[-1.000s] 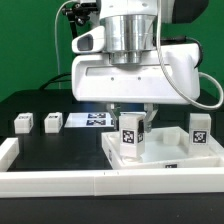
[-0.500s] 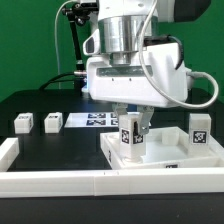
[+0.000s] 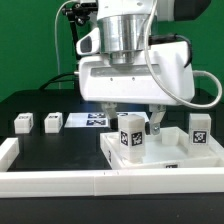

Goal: Assemble square table

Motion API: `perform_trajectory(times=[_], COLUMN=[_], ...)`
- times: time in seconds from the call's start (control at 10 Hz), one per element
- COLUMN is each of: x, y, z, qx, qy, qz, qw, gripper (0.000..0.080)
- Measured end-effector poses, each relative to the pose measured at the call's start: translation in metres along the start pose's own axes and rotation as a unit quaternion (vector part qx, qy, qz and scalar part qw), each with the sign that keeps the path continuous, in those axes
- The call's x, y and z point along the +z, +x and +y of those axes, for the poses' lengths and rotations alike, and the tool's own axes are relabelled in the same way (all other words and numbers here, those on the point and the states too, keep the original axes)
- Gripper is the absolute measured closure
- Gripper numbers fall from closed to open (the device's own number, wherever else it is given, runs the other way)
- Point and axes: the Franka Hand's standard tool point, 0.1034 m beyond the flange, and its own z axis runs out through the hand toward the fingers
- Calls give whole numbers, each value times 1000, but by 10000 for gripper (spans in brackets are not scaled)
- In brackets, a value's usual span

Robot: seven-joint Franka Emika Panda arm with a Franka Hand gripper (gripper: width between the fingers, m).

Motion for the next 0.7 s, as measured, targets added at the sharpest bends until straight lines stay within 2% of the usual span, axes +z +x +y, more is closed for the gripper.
perform_trajectory(times=[0.4, 0.7], x=[0, 1], y=[1, 1], z=[1, -1], qx=[-142, -298], qy=[0, -10], qz=[1, 13], qw=[990, 955], gripper=[150, 150])
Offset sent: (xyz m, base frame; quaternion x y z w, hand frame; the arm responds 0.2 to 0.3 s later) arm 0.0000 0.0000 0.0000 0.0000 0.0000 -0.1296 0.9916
